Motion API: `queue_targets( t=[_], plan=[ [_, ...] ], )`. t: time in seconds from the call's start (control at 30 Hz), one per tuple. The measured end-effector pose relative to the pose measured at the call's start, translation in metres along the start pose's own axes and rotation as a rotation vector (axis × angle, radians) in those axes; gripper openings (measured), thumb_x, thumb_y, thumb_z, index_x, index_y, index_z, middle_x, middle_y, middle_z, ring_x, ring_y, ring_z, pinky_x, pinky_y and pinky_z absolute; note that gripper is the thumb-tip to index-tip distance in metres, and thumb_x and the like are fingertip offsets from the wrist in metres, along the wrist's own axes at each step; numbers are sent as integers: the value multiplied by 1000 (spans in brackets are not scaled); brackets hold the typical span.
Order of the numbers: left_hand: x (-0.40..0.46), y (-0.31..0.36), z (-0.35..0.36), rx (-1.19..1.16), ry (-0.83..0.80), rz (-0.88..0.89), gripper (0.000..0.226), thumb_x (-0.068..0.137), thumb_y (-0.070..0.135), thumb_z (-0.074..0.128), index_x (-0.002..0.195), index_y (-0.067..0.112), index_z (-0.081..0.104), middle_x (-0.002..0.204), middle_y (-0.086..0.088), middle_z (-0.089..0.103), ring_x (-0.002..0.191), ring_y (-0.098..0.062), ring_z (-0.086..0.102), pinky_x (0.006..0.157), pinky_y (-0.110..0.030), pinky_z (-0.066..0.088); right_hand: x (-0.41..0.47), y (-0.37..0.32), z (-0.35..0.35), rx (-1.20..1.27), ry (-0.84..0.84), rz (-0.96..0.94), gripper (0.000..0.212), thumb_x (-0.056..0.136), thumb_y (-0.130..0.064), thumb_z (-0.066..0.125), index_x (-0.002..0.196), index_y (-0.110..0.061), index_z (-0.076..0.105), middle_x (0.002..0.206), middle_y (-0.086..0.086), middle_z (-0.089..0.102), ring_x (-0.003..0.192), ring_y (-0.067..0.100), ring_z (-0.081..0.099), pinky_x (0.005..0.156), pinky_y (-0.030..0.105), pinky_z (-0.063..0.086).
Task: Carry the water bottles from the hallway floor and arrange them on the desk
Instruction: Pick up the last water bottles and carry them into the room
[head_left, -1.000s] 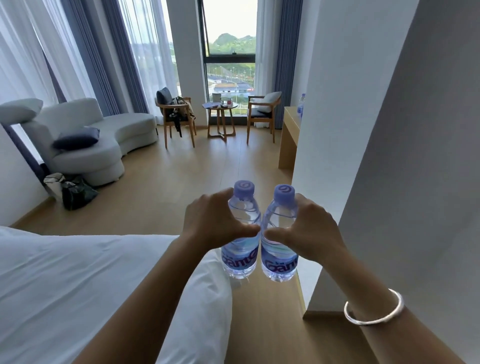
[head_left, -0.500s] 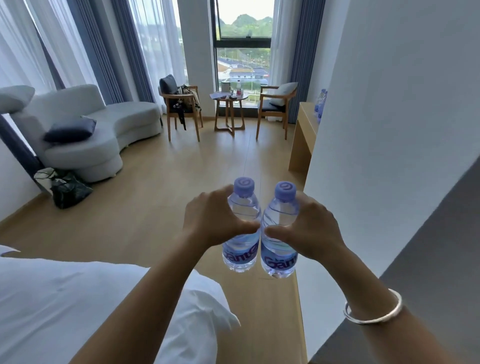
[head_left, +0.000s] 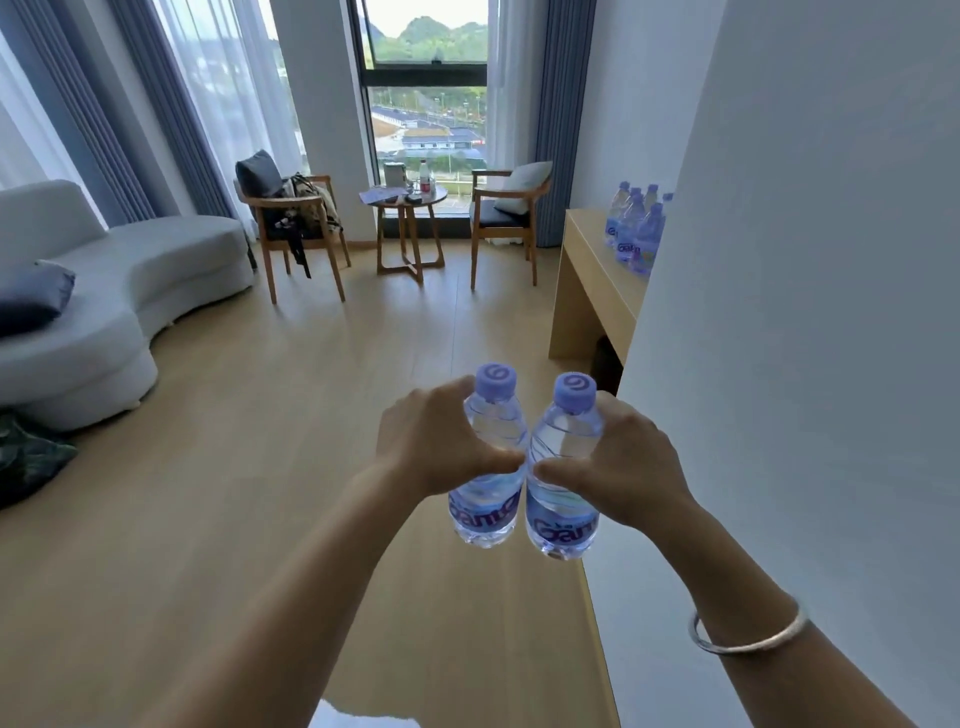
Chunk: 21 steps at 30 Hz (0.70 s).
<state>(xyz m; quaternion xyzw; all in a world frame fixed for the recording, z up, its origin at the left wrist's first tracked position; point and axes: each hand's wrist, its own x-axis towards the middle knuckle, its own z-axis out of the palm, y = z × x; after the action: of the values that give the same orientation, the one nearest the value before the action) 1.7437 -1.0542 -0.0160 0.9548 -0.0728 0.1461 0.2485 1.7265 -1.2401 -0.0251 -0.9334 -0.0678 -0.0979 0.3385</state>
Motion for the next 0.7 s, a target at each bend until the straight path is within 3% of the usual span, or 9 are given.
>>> queue_targets(
  t=[0.2, 0.37, 0.57, 0.7],
  plan=[
    [115, -39, 17, -9, -32, 48, 54, 44, 67, 59, 86, 34, 59, 62, 12, 57, 60, -13, 55, 48, -15, 29, 107, 4, 23, 47, 53, 28, 35, 53, -53, 65, 72, -35, 41, 73, -14, 51, 68, 5, 52, 56, 18, 34],
    [197, -65, 39, -29, -53, 61, 56, 46, 65, 61, 91, 32, 61, 63, 12, 57, 63, -14, 57, 50, -16, 32, 189, 21, 44, 32, 59, 55, 38, 61, -43, 76, 78, -30, 45, 72, -11, 50, 69, 11, 53, 58, 20, 42],
    [307, -95, 82, -96, -61, 64, 60, 41, 68, 53, 90, 33, 61, 69, 10, 64, 67, -12, 61, 59, -27, 48, 304, 53, 65, 61, 48, 70, 35, 55, -48, 69, 75, -33, 44, 73, -10, 51, 68, 9, 52, 55, 23, 37],
    [394, -110, 115, -130, -79, 47, 51, 42, 64, 57, 84, 37, 58, 68, 11, 63, 65, -10, 61, 58, -28, 50, 392, 81, 75, 56, 41, 114, 36, 57, -43, 71, 81, -27, 49, 78, -8, 53, 69, 9, 53, 55, 25, 38]
  ],
)
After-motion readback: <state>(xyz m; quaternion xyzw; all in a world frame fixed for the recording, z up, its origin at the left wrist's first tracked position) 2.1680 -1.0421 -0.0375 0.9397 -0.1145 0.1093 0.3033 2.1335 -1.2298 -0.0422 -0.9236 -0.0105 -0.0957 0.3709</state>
